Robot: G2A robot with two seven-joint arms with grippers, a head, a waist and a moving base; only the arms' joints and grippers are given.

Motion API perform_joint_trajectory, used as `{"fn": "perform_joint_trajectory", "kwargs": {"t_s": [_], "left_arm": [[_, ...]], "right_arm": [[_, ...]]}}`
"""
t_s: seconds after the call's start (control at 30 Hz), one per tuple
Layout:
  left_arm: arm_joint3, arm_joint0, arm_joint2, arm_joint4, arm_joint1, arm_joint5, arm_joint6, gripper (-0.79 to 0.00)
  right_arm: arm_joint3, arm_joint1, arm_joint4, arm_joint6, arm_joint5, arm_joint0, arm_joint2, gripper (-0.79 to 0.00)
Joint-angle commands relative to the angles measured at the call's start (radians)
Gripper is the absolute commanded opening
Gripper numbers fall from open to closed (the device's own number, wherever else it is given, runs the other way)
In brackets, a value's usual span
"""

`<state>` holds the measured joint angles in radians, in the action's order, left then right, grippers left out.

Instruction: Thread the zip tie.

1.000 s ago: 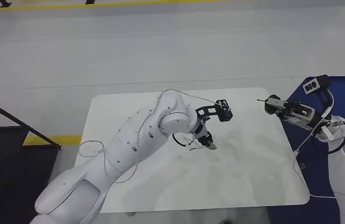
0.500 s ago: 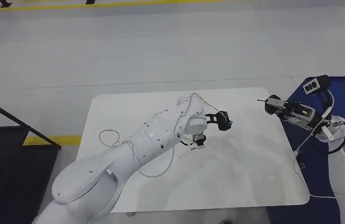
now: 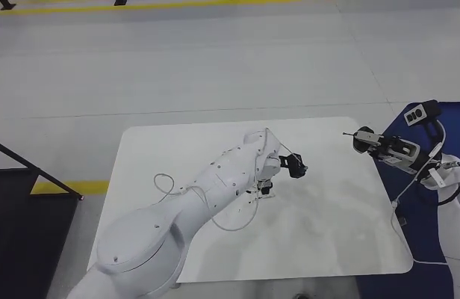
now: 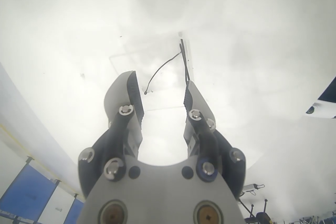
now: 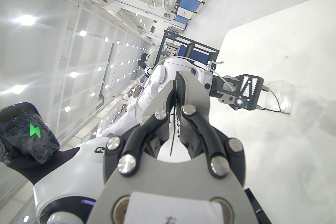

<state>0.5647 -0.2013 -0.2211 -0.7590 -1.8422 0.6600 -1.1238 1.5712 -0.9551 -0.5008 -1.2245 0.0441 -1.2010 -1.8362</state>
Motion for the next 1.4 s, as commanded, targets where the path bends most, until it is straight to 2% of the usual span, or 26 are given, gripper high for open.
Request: {"fn": "perform_joint_trajectory", "kwargs": {"t_s": [0.0, 0.23, 0.33, 0.4, 0.5, 0.83, 0.93, 1.13, 1.37], "left_arm": [[-0.053, -0.001, -0.002, 0.022, -0.017, 0.036, 0.003, -0.431], [-0.166, 0.003, 0.011, 0.000, -0.067, 0.072, 0.053, -0.443], [-0.210, 0.003, 0.010, -0.014, -0.079, 0.100, 0.134, -0.449], [-0.232, -0.001, 0.026, -0.060, -0.090, 0.068, 0.163, -0.526], [-0.256, -0.008, 0.037, -0.101, -0.104, 0.040, 0.213, -0.554], [-0.336, -0.026, 0.043, -0.126, -0.147, 0.026, 0.152, -0.502], [-0.352, -0.027, 0.039, -0.125, -0.155, 0.029, 0.155, -0.508], [-0.383, -0.026, 0.023, -0.106, -0.164, 0.062, 0.152, -0.520], [-0.387, -0.030, 0.014, -0.109, -0.166, 0.058, 0.133, -0.520]], "right_arm": [[0.000, 0.000, 0.000, 0.000, 0.000, 0.000, 0.000, -0.785], [0.000, 0.000, 0.000, 0.000, 0.000, 0.000, 0.000, -0.785], [0.000, 0.000, 0.000, 0.000, 0.000, 0.000, 0.000, -0.785], [0.000, 0.000, 0.000, 0.000, 0.000, 0.000, 0.000, -0.785], [0.000, 0.000, 0.000, 0.000, 0.000, 0.000, 0.000, -0.785], [0.000, 0.000, 0.000, 0.000, 0.000, 0.000, 0.000, -0.785], [0.000, 0.000, 0.000, 0.000, 0.000, 0.000, 0.000, -0.785], [0.000, 0.000, 0.000, 0.000, 0.000, 0.000, 0.000, -0.785], [0.000, 0.000, 0.000, 0.000, 0.000, 0.000, 0.000, -0.785]]}}
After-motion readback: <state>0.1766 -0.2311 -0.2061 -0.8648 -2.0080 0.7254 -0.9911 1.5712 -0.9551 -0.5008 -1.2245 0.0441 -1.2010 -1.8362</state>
